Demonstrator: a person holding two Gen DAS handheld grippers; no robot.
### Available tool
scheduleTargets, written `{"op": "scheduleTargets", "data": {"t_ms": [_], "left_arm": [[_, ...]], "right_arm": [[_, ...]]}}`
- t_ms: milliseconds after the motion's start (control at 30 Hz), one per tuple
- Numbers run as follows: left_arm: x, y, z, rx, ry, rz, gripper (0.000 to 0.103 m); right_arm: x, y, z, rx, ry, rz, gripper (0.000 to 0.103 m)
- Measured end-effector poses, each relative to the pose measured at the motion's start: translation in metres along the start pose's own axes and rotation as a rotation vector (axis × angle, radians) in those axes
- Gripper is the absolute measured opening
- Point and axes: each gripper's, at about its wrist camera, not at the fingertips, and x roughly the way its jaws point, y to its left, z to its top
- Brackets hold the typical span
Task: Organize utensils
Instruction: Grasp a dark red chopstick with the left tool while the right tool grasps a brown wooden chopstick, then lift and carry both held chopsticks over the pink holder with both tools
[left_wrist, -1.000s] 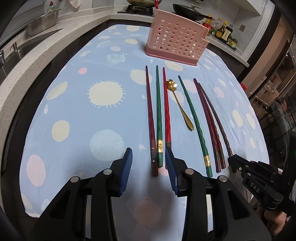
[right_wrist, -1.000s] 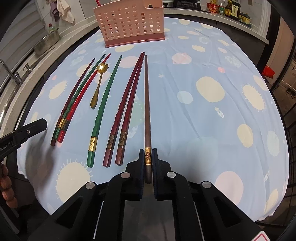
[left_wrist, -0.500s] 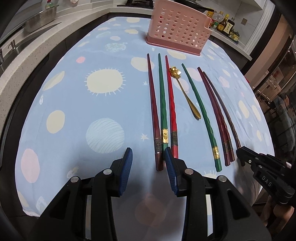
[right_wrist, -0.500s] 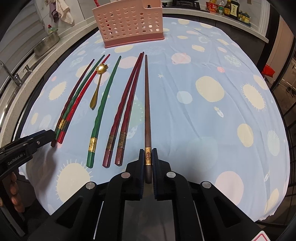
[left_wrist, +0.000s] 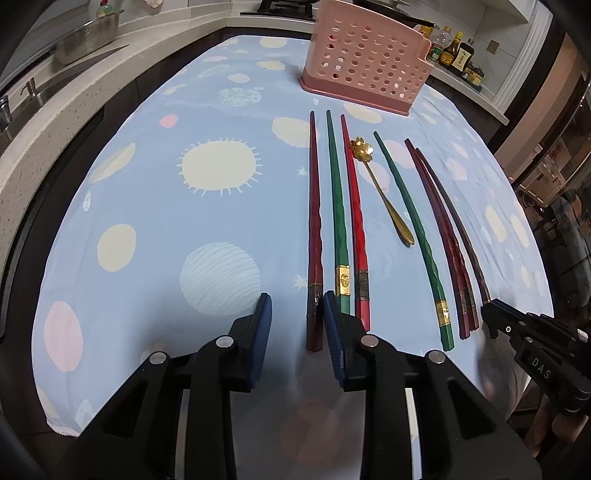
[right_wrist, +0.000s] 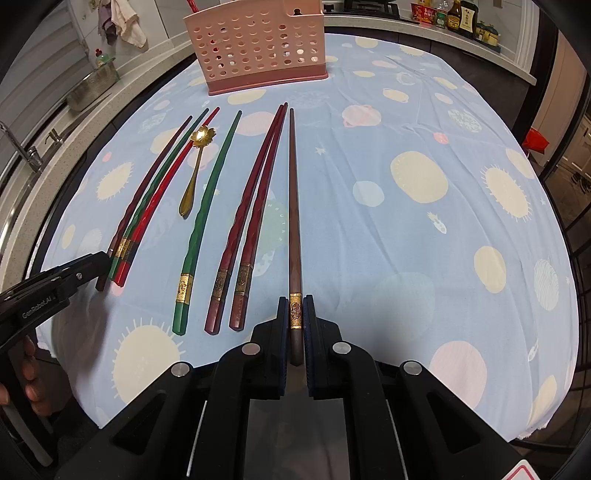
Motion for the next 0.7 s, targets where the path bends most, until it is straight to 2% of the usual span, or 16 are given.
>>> {"op": "scheduleTargets", "data": {"t_ms": [333,433,700], "left_arm": [[0.0026,-0.0057,0.0011,0.023,-0.009,0.011,0.027],[0.0027,-0.0049,0.0003,0.019,-0.003,-0.020,0.010],[0.0011,-0.0066,-0.0022,0.014,0.001,-0.062,0.007]], "right_arm": [[0.0003,0.0000,0.0000,0.001,-0.001,0.000,0.007],[0.0006,-0.0001,0.0000,0.001,-0.001,0.000,0.007],[0.0003,0.0004,-0.0004,-0.002,-0.004,-0.002,0.007]]}}
